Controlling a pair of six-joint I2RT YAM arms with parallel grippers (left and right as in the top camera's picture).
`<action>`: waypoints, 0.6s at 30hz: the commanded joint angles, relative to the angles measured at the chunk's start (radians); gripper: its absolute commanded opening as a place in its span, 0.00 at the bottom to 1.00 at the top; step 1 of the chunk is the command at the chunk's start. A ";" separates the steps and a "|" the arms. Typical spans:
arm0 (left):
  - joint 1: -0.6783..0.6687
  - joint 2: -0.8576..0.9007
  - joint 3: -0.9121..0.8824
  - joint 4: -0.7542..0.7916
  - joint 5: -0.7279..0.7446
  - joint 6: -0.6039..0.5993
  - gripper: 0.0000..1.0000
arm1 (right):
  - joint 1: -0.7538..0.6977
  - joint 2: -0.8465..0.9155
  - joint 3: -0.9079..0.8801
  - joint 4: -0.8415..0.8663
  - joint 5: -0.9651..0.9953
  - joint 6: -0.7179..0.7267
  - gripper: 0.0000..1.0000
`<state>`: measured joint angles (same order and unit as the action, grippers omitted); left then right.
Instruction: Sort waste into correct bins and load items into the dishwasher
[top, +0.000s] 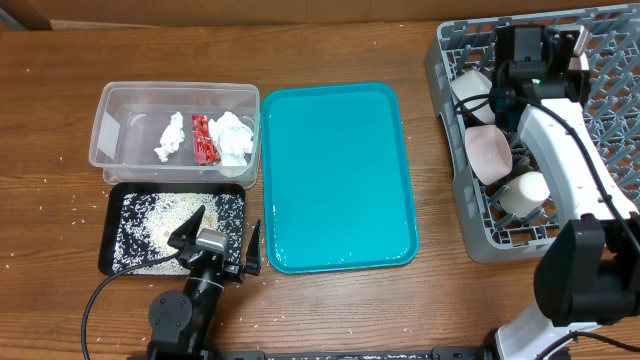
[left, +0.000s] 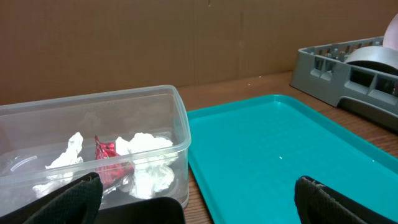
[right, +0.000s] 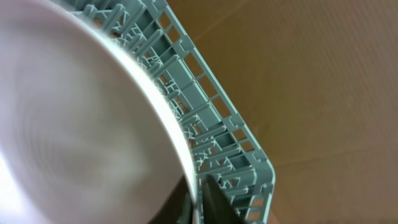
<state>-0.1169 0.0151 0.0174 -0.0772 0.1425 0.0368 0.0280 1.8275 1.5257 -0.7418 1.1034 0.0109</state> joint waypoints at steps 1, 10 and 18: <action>0.006 -0.010 -0.008 0.004 0.000 0.016 1.00 | 0.006 0.002 -0.003 0.031 0.018 -0.024 0.18; 0.006 -0.010 -0.008 0.004 0.000 0.016 1.00 | 0.136 -0.023 0.000 0.045 0.022 -0.066 0.33; 0.006 -0.010 -0.008 0.004 0.000 0.016 1.00 | 0.317 -0.183 0.022 -0.058 -0.052 0.017 0.53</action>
<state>-0.1169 0.0151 0.0174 -0.0772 0.1425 0.0368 0.3046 1.7760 1.5238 -0.7773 1.0908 -0.0273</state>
